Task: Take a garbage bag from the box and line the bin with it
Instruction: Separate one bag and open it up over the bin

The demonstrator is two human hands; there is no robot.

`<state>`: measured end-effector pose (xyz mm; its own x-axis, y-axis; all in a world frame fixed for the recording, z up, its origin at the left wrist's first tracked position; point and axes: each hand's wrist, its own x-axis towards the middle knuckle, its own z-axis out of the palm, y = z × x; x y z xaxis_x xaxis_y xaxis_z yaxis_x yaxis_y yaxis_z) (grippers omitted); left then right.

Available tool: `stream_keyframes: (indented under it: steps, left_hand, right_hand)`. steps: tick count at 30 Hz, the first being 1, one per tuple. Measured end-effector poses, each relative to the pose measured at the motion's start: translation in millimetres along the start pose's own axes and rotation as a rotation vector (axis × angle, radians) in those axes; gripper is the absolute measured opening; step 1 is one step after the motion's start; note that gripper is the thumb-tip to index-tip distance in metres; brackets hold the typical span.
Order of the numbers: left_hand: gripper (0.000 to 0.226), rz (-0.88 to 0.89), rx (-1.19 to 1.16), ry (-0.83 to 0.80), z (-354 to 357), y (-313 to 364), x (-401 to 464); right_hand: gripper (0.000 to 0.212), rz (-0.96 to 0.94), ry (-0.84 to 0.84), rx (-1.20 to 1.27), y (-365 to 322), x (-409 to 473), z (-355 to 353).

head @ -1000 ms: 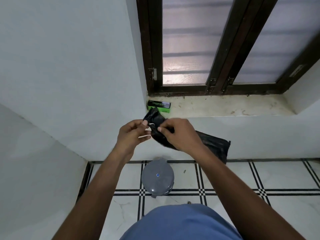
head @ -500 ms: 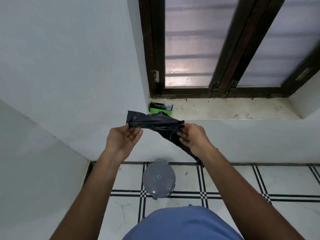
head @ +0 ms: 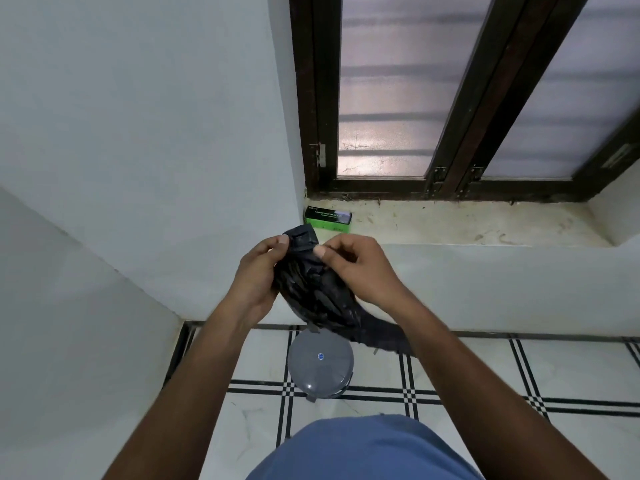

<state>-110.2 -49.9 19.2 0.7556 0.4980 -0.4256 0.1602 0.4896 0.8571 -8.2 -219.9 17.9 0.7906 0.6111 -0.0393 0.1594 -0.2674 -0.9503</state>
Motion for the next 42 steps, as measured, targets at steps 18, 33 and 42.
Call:
stream_keyframes:
  steps: [18, 33, 42]
  left_hand:
    - [0.039, -0.133, -0.094, 0.047, -35.8, 17.8, -4.9]
    - [0.043, -0.236, 0.283, -0.06, -29.4, 10.1, -15.4]
    - [0.03, -0.309, -0.064, -0.091, -31.1, 17.6, -24.3]
  right_hand:
    - [0.062, 0.239, 0.139, -0.025, 27.7, 10.9, -30.6]
    - [0.057, 0.528, -0.273, 0.586, 14.4, -9.5, -65.2]
    - [0.077, 0.505, -0.344, 0.442, 20.8, -13.8, -60.9]
